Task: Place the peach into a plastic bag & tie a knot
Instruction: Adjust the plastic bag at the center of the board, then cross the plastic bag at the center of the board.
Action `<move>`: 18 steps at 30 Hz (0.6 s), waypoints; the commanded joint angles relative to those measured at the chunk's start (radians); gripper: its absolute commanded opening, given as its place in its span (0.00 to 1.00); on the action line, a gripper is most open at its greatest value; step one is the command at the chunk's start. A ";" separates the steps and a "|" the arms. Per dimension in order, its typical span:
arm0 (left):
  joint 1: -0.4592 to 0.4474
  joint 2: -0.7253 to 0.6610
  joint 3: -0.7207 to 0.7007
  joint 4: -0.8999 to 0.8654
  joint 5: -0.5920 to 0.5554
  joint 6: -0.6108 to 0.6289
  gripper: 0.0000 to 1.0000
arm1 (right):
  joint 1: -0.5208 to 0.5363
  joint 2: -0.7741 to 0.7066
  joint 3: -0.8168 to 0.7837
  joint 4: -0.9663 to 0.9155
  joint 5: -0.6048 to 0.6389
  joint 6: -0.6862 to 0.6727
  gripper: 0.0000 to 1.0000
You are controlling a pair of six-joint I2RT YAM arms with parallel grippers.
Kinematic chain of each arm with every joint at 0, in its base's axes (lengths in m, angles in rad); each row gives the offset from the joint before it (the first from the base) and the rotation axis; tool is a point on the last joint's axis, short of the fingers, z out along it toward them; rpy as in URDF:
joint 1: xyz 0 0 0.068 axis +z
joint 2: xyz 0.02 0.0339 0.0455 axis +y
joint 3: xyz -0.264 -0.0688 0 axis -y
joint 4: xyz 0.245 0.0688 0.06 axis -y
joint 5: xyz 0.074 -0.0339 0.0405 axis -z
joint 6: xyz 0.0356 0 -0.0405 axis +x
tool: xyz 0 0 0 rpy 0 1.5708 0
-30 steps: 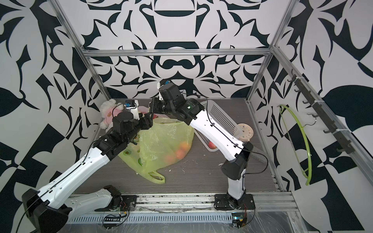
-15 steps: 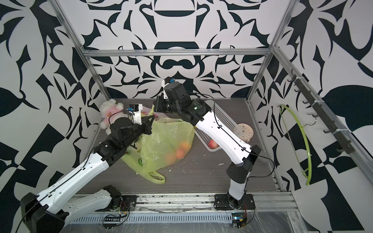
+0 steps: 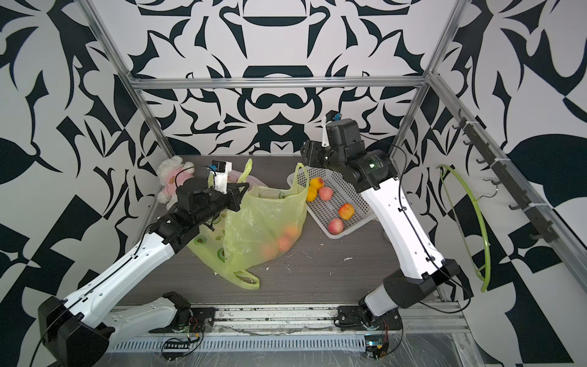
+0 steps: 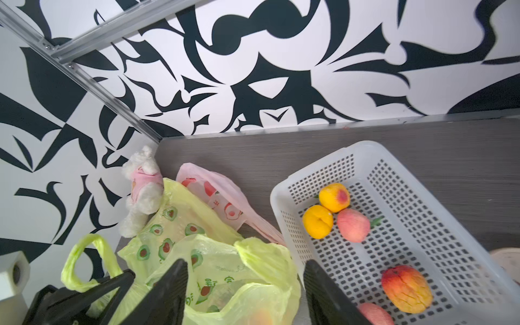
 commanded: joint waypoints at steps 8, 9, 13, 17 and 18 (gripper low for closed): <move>0.007 0.024 0.051 -0.023 0.055 0.002 0.00 | 0.005 0.118 0.036 -0.067 -0.071 -0.083 0.67; 0.006 0.026 0.051 -0.024 0.055 0.002 0.00 | 0.006 0.123 0.036 -0.065 -0.076 -0.084 0.67; 0.008 0.026 0.052 -0.026 0.056 0.000 0.00 | 0.006 0.133 0.026 -0.052 -0.100 -0.082 0.67; 0.009 0.024 0.051 -0.026 0.057 0.000 0.00 | 0.007 0.143 0.021 -0.051 -0.070 -0.080 0.58; 0.009 0.025 0.051 -0.025 0.061 -0.001 0.00 | 0.007 0.144 0.020 -0.050 -0.068 -0.079 0.53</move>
